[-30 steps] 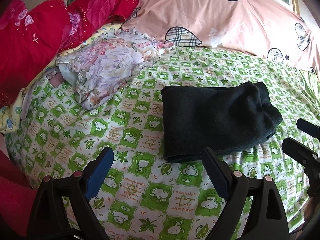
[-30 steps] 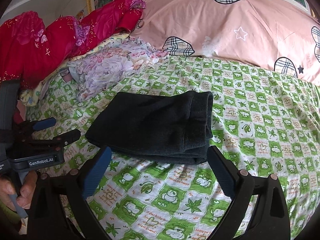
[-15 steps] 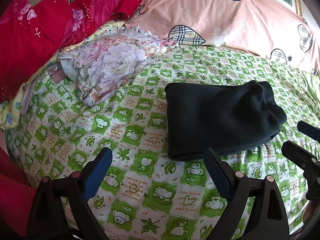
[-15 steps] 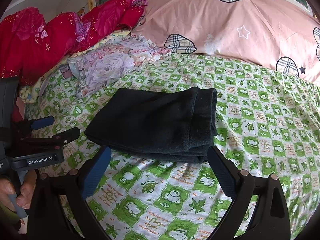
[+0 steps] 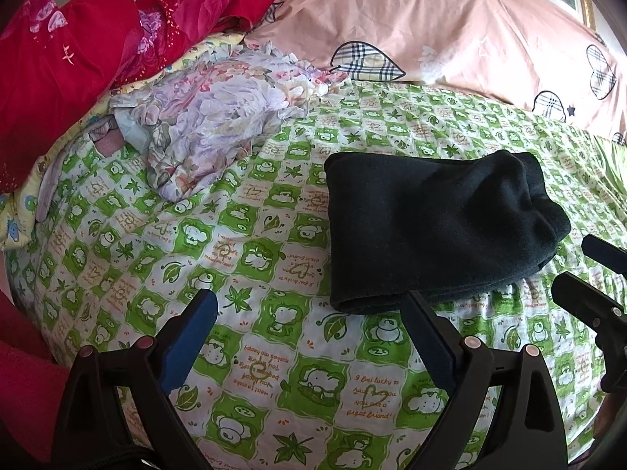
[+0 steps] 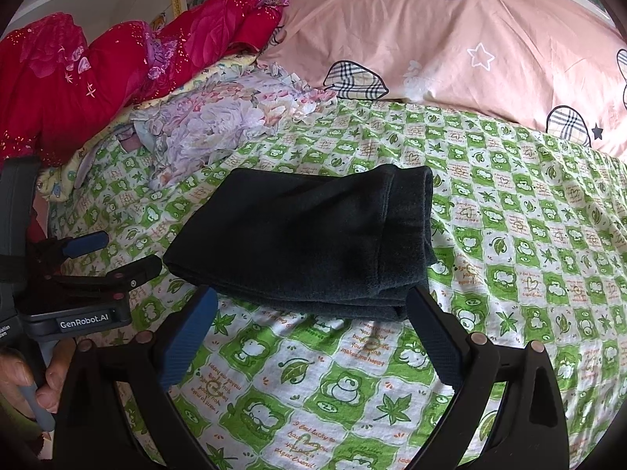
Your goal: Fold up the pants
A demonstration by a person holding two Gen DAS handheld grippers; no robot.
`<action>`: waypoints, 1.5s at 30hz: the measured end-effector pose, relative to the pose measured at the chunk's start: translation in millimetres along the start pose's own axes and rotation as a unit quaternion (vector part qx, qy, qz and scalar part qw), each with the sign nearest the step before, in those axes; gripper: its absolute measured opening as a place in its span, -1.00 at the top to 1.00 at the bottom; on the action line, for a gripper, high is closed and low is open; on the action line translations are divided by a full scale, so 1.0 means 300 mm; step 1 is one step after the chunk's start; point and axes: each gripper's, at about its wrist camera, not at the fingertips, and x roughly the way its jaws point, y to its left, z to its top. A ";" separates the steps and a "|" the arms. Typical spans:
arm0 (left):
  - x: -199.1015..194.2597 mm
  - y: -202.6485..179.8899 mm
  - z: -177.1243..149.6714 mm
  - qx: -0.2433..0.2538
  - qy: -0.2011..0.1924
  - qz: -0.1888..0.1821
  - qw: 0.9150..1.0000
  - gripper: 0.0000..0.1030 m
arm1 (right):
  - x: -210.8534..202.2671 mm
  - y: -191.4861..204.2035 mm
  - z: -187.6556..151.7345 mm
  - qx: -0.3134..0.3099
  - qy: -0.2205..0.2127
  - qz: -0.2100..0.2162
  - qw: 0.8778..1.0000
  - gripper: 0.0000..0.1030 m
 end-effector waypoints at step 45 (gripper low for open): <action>0.005 -0.001 0.006 -0.005 -0.003 0.006 1.000 -0.85 | 0.010 -0.001 0.003 0.003 -0.002 0.002 1.000 -0.88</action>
